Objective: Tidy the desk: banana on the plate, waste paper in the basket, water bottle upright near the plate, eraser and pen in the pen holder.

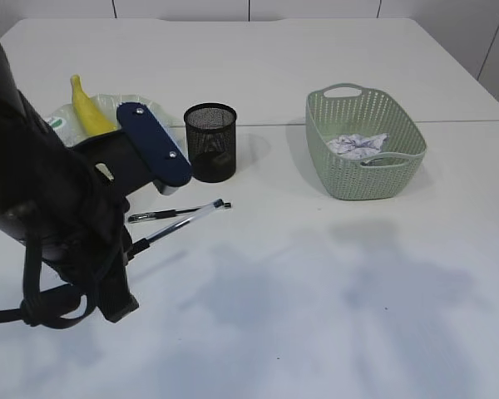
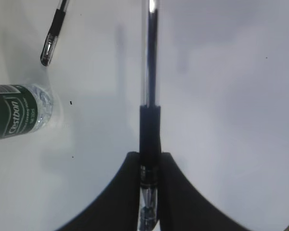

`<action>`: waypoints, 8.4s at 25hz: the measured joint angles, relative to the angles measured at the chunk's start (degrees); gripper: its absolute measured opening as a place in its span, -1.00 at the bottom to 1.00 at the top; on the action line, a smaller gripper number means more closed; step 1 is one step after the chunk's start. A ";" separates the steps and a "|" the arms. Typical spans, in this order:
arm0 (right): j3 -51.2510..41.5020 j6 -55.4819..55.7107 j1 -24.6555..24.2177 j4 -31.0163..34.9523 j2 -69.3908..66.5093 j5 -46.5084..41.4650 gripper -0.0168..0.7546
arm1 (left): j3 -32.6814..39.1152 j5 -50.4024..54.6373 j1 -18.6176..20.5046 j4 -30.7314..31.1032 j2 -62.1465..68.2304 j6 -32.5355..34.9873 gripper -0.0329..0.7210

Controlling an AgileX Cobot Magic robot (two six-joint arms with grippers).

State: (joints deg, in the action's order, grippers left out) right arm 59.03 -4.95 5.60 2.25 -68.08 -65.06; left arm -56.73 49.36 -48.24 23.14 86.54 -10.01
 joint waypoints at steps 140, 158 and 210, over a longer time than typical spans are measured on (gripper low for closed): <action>-0.13 -34.02 21.61 82.23 -17.80 26.11 -0.72 | 0.26 -7.97 0.00 -16.60 -16.05 4.75 -0.81; -0.13 -34.49 21.61 82.88 -17.80 25.88 -0.83 | 0.39 -7.97 0.00 -16.21 -15.96 4.71 -0.81; -0.13 -40.75 21.61 93.56 -17.93 30.36 -0.84 | 26.02 -58.06 16.66 -13.38 -31.93 -9.84 -0.07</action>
State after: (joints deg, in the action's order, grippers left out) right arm 58.89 -45.71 27.20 95.81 -86.01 -34.71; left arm -30.71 -8.70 -31.58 9.76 54.60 -19.85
